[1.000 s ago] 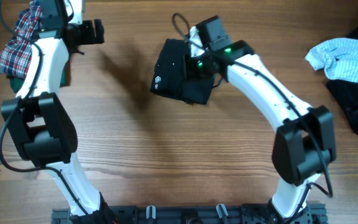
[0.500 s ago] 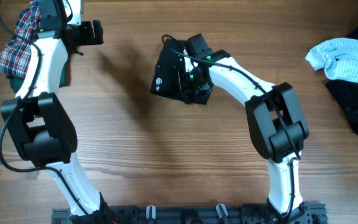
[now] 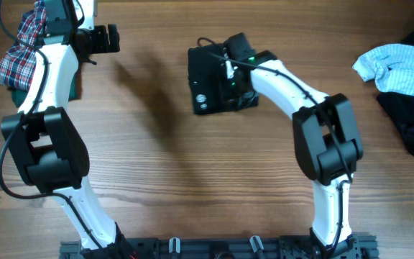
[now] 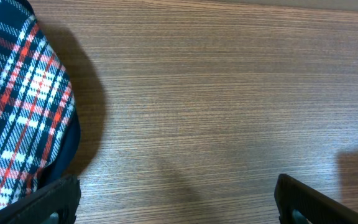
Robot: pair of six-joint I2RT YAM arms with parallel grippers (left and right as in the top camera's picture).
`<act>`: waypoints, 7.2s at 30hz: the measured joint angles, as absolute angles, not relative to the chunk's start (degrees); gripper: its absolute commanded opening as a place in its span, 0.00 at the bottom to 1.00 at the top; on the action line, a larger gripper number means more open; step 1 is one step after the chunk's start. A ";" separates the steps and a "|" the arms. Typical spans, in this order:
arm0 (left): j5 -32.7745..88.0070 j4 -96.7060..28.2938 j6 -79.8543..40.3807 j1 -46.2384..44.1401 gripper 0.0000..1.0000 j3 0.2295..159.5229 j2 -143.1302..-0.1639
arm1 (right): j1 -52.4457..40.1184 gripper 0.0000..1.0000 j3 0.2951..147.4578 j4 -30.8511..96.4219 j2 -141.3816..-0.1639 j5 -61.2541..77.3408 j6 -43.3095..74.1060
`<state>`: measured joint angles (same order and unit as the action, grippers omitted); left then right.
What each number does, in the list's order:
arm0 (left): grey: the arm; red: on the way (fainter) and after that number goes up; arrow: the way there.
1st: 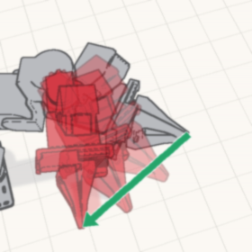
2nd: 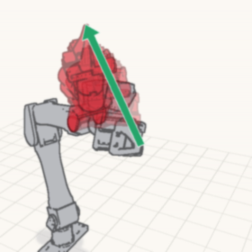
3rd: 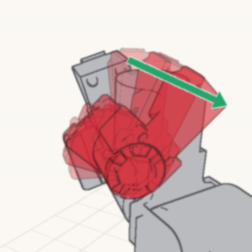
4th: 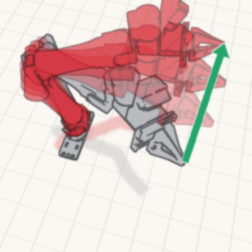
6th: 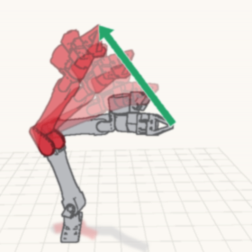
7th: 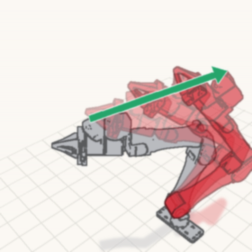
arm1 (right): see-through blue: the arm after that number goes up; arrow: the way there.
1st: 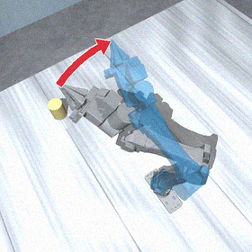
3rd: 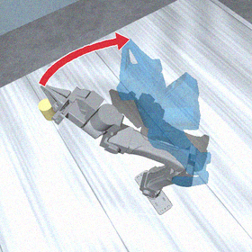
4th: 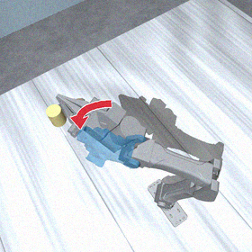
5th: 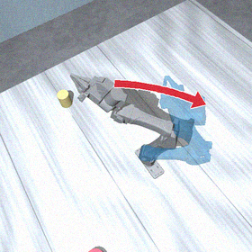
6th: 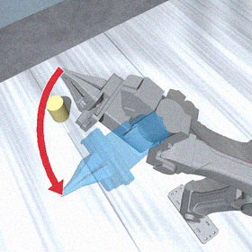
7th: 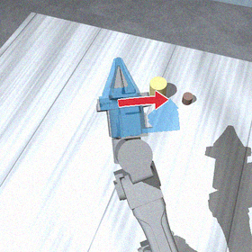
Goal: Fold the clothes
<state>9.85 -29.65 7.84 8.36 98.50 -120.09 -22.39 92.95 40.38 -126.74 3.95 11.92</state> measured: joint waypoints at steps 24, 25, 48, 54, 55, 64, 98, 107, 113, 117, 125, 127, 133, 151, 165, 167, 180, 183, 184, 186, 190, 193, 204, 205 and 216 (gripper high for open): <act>10.57 -32.08 7.86 8.36 1.00 98.50 -120.09 | -13.93 0.47 93.80 17.37 -128.55 -12.93 -19.27; 11.09 -32.21 7.84 8.36 1.00 98.50 -120.09 | -13.93 0.51 94.43 18.52 -128.11 -12.91 -18.22; 20.95 -35.33 15.14 -11.84 0.73 98.50 -120.09 | -13.98 0.04 97.54 43.05 -115.55 15.88 13.06; 20.93 -33.93 15.57 -13.37 0.72 98.50 -120.09 | -13.67 0.04 95.64 40.21 -115.55 16.03 24.40; 20.95 -33.71 15.57 -13.45 0.74 98.50 -120.11 | -13.56 0.04 94.67 39.11 -115.61 16.05 25.96; 20.01 -33.04 14.31 -10.59 0.97 98.50 -120.11 | -11.73 0.04 90.85 29.15 -121.54 16.03 30.87; 16.67 -37.80 7.77 5.58 1.00 98.50 -120.11 | -15.44 0.04 93.54 31.40 -128.55 16.95 21.41; 15.68 -39.03 7.77 7.25 1.00 98.50 -120.11 | -18.52 0.04 93.82 37.50 -128.11 20.93 17.06; 16.47 -41.80 7.75 7.79 1.00 98.50 -120.11 | -18.76 0.05 96.23 40.12 -128.88 22.11 14.33; 20.18 -44.60 7.73 7.79 1.00 98.50 -120.11 | -19.09 0.16 99.55 42.30 -129.95 22.11 13.28; 29.08 -55.27 7.53 7.51 1.00 98.50 -120.11 | -19.86 0.62 110.04 45.45 -130.28 22.94 10.09; 29.63 -58.54 7.40 7.25 1.00 98.54 -120.11 | -19.81 0.64 111.31 46.48 -130.17 22.96 9.93; 30.83 -65.60 7.38 4.67 1.00 98.39 -120.42 | -18.65 0.67 112.55 47.88 -128.92 23.14 9.28; 54.04 -35.16 9.10 2.26 1.00 74.91 -120.99 | -11.55 0.68 112.57 51.03 -118.56 23.14 7.35; 59.75 -25.69 1.98 2.26 1.00 72.49 -122.21 | -11.53 0.68 112.66 53.12 -118.26 24.84 7.42; 61.84 -22.22 -2.59 2.17 1.00 72.69 -123.61 | -11.38 0.68 112.66 53.67 -118.26 25.08 7.33; 66.28 -6.31 -31.57 -5.32 1.00 74.81 -128.77 | -6.55 0.68 112.66 58.89 -118.26 25.50 5.69; 66.22 -5.48 -35.11 -8.34 1.00 75.37 -129.29 | -5.91 0.68 112.66 59.20 -118.26 25.50 5.69; 66.06 -4.64 -36.14 -9.23 0.99 75.50 -129.49 | -5.82 0.68 112.66 59.20 -118.26 25.50 5.69; 65.80 -1.52 -38.70 -10.74 0.88 75.59 -129.95 | -5.85 0.68 112.66 59.24 -118.26 25.50 5.69; 64.58 3.14 -42.48 -12.49 0.41 75.55 -131.28 | -5.85 0.68 112.66 59.35 -118.26 25.50 5.69; 62.04 3.77 -43.86 -13.56 0.37 75.13 -132.44 | -5.85 0.68 112.66 59.37 -118.26 25.50 5.69; 59.57 7.90 -45.82 -13.85 0.04 74.46 -132.94 | -5.85 0.68 112.66 59.57 -118.26 25.50 4.78; 59.46 8.34 -46.02 -13.82 0.04 74.46 -132.97 | -5.85 0.68 112.66 59.57 -118.26 25.50 4.58; 59.33 8.19 -45.76 -9.52 0.04 75.85 -133.32 | -5.85 0.75 112.66 59.11 -118.26 19.88 4.19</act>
<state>59.33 8.19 -45.76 -9.52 75.85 -133.32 -5.85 112.66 59.11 -118.26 19.88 4.19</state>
